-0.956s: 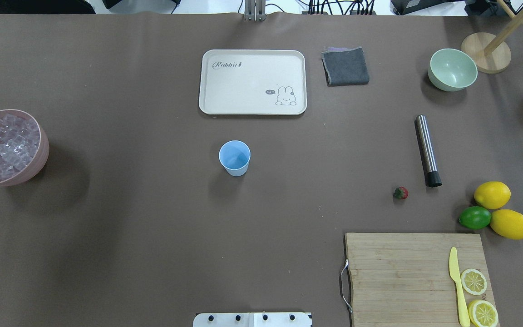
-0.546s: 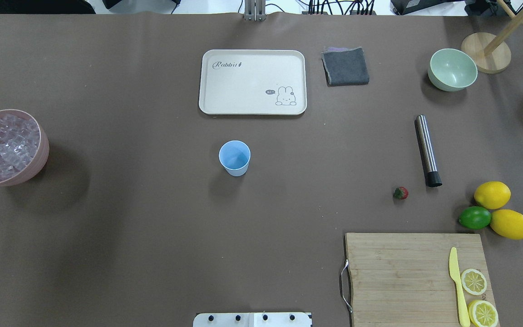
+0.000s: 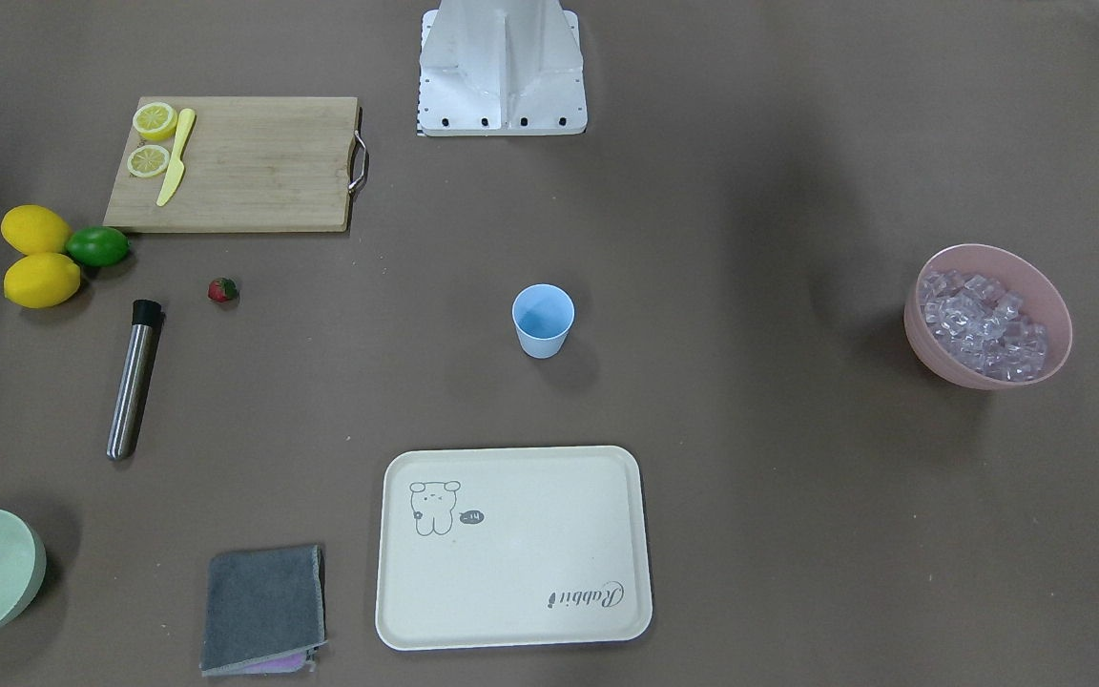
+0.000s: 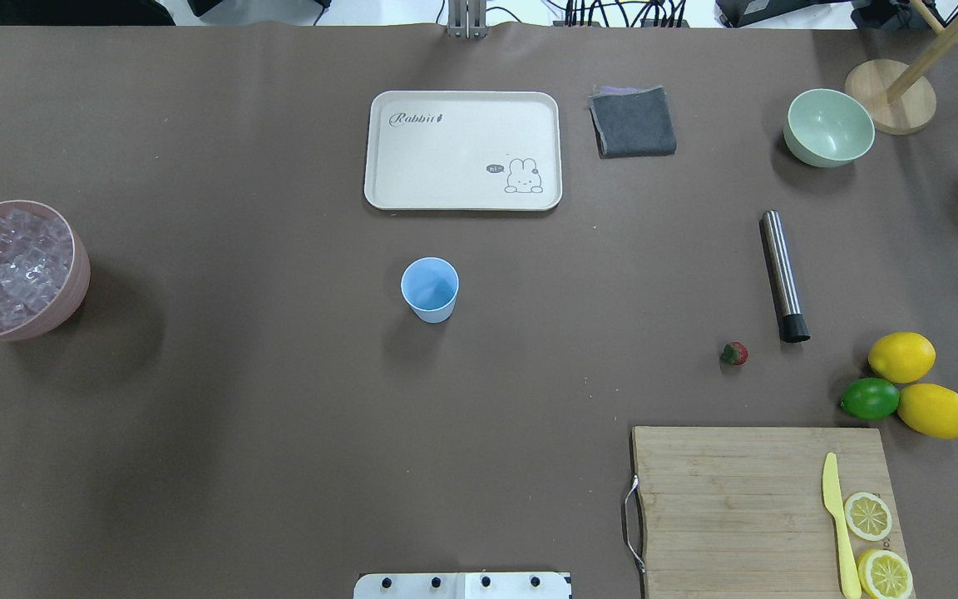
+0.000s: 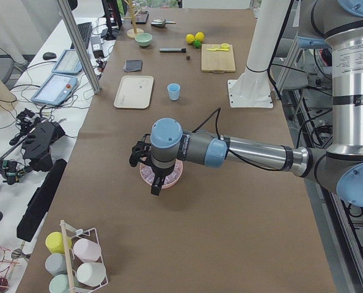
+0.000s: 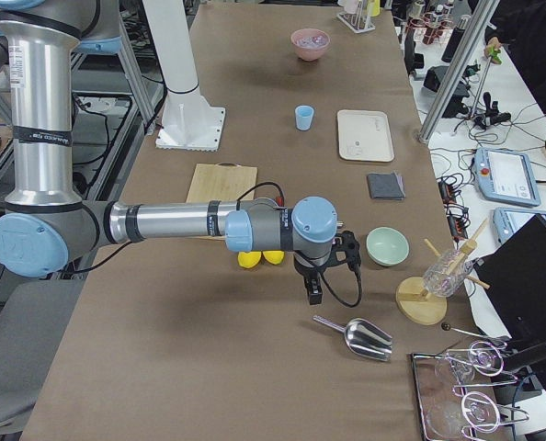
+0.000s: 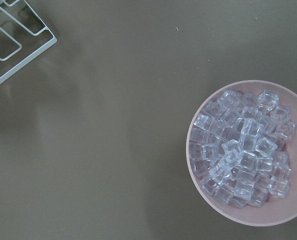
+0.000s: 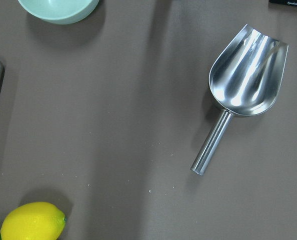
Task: Mash ice and strawberries in cup
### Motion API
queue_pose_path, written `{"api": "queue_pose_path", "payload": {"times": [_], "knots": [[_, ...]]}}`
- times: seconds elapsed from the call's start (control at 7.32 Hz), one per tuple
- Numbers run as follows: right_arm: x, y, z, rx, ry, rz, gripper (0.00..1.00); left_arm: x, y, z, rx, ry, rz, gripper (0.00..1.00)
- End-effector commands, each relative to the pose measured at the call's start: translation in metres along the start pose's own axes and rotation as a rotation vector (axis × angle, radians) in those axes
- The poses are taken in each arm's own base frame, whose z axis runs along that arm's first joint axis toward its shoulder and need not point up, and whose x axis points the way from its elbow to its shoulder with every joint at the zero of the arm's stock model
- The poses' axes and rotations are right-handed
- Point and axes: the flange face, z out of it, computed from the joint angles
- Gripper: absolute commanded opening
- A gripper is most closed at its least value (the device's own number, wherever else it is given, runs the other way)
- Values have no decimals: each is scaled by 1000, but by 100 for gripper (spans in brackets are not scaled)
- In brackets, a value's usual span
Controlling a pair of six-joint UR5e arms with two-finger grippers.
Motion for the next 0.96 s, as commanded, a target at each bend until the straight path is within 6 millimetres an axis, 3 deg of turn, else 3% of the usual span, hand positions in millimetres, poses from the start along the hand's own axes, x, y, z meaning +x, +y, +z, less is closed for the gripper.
{"api": "queue_pose_path", "payload": {"times": [0.0,0.82], "knots": [[1,2,1,-2,-1,2,100,1,0,-1,13,0,14,97],[-4,1,-3,7,-12,-3,100,0,7,2,5,2,8,97]]}}
